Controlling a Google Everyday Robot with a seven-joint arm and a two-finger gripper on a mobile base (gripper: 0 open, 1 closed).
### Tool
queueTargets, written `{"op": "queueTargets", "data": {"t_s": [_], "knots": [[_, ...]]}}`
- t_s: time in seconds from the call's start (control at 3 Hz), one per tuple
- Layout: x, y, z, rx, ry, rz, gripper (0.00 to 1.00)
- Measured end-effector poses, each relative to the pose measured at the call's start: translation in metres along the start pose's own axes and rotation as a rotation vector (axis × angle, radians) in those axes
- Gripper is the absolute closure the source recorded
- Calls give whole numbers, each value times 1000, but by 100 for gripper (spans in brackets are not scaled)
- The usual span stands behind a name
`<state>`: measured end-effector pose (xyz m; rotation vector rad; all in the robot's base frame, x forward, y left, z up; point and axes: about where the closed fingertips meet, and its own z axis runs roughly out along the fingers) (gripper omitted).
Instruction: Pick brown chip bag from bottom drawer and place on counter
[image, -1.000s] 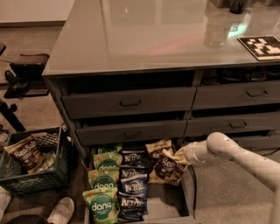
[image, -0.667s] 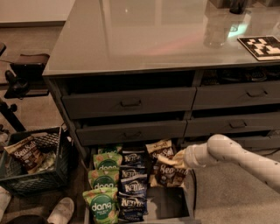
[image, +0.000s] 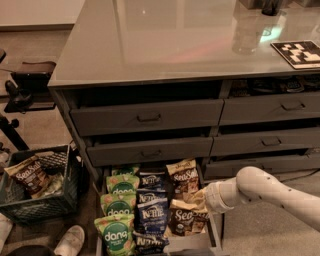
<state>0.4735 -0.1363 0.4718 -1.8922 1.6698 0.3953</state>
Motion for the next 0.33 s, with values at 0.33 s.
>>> {"op": "queueTargets", "data": {"t_s": [0.33], "knots": [[-1, 2, -1, 1, -4, -4, 100]]}}
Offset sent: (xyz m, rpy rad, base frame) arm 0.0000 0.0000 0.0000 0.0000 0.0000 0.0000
